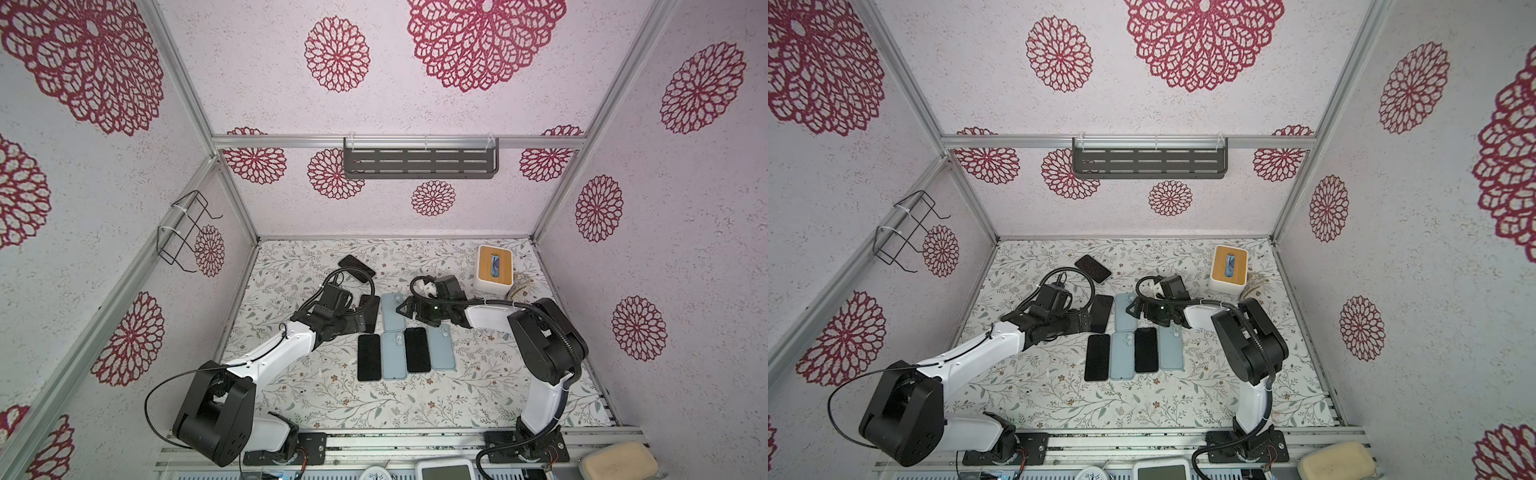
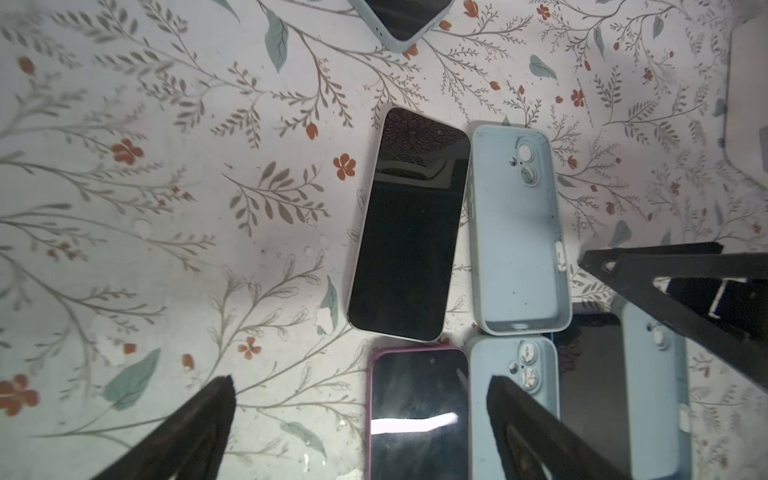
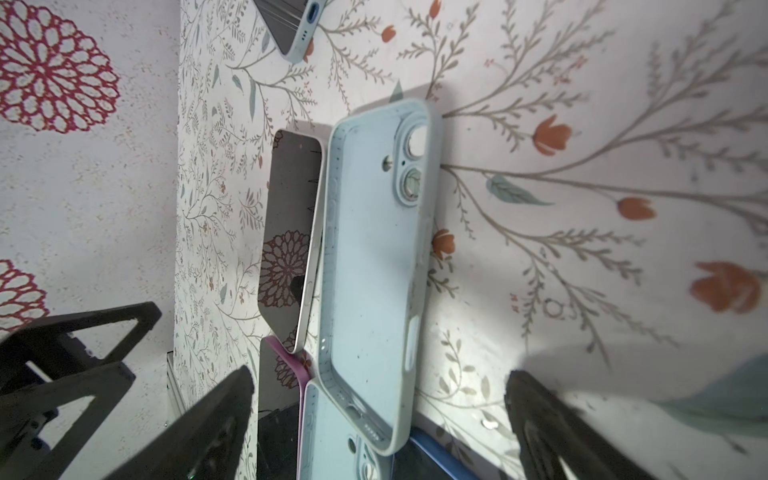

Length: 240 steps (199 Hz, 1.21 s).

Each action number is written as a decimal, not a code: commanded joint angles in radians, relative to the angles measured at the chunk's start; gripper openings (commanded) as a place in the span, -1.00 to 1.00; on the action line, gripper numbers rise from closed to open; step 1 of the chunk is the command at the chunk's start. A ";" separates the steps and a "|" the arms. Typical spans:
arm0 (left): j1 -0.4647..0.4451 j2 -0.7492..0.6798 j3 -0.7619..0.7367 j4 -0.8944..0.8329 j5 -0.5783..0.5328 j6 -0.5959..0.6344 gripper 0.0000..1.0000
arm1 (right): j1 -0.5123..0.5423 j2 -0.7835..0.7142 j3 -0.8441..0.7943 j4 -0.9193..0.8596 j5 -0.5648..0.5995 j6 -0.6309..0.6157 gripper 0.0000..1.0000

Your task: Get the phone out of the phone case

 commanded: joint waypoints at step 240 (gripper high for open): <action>-0.026 0.201 -0.165 0.585 0.288 -0.246 0.94 | 0.085 0.059 0.120 0.024 0.029 0.076 0.94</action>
